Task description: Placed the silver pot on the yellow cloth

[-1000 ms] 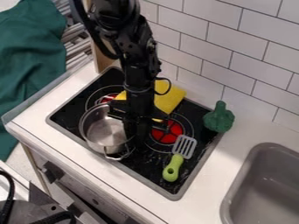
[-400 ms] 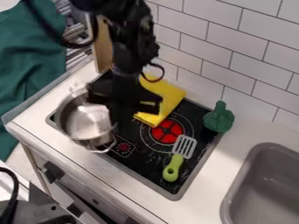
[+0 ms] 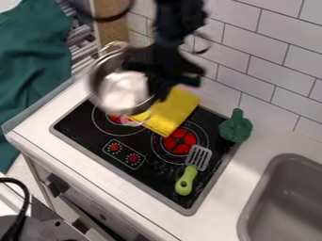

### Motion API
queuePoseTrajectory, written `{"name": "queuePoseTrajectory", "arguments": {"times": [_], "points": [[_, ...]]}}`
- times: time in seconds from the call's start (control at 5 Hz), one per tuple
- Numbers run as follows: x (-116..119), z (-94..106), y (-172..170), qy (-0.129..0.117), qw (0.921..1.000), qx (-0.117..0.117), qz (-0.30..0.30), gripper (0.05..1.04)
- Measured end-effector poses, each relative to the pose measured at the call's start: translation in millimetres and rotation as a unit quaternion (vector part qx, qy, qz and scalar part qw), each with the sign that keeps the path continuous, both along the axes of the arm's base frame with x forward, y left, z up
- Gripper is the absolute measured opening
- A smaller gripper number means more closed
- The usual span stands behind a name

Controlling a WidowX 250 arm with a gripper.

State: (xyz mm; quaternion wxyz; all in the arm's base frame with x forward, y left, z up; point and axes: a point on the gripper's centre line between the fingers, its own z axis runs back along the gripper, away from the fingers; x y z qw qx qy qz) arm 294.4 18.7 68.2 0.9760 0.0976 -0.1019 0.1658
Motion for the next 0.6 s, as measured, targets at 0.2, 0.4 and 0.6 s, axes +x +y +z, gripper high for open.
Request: {"name": "queuePoseTrajectory", "arguments": {"times": [0.2,0.4,0.6], "points": [[31,-0.7,-25,0.014,0.9988,0.011,-0.045,0.056],[48,-9.5,-36,0.032,0.9981,0.002,-0.052,0.056],[44,-19.2,-32,0.049,0.9986,-0.018,-0.011,0.056]]}}
